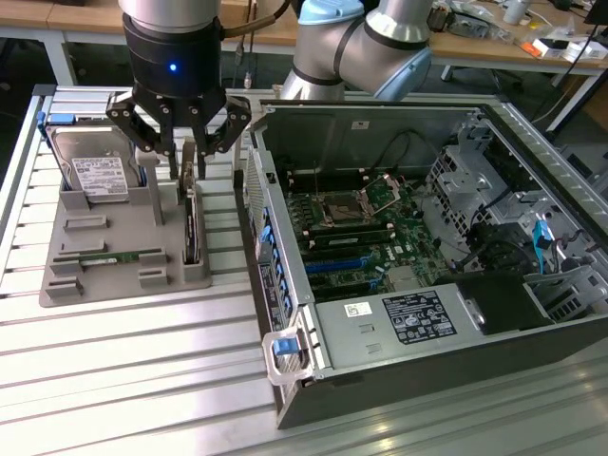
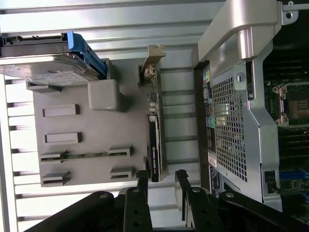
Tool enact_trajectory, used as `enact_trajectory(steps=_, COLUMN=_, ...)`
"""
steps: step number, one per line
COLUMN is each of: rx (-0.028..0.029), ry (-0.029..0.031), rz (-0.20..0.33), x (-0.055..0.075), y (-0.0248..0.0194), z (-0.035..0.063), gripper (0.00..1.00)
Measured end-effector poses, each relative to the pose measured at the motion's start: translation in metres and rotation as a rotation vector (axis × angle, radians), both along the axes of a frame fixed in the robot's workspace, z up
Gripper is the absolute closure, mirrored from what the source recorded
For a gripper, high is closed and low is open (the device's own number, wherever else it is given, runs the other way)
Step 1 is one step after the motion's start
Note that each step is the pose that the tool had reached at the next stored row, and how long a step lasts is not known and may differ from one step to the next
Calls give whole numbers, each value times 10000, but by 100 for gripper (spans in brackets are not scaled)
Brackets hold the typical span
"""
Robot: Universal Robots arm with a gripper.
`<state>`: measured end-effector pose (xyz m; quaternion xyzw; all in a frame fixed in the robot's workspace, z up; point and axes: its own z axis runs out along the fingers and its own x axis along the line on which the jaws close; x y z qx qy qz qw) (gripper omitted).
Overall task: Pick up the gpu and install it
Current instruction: 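Pick up the gpu and move the gpu toward the slot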
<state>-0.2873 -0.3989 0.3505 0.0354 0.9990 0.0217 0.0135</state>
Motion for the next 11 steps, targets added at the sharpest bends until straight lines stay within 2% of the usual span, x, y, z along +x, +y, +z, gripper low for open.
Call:
enact_trajectory(steps=6, rx=-1, ry=1, rz=0, x=6, y=-1, z=-108, gripper=64)
enact_trajectory(steps=11, rx=0, ry=-1, rz=0, x=71, y=-1, z=-153, gripper=64)
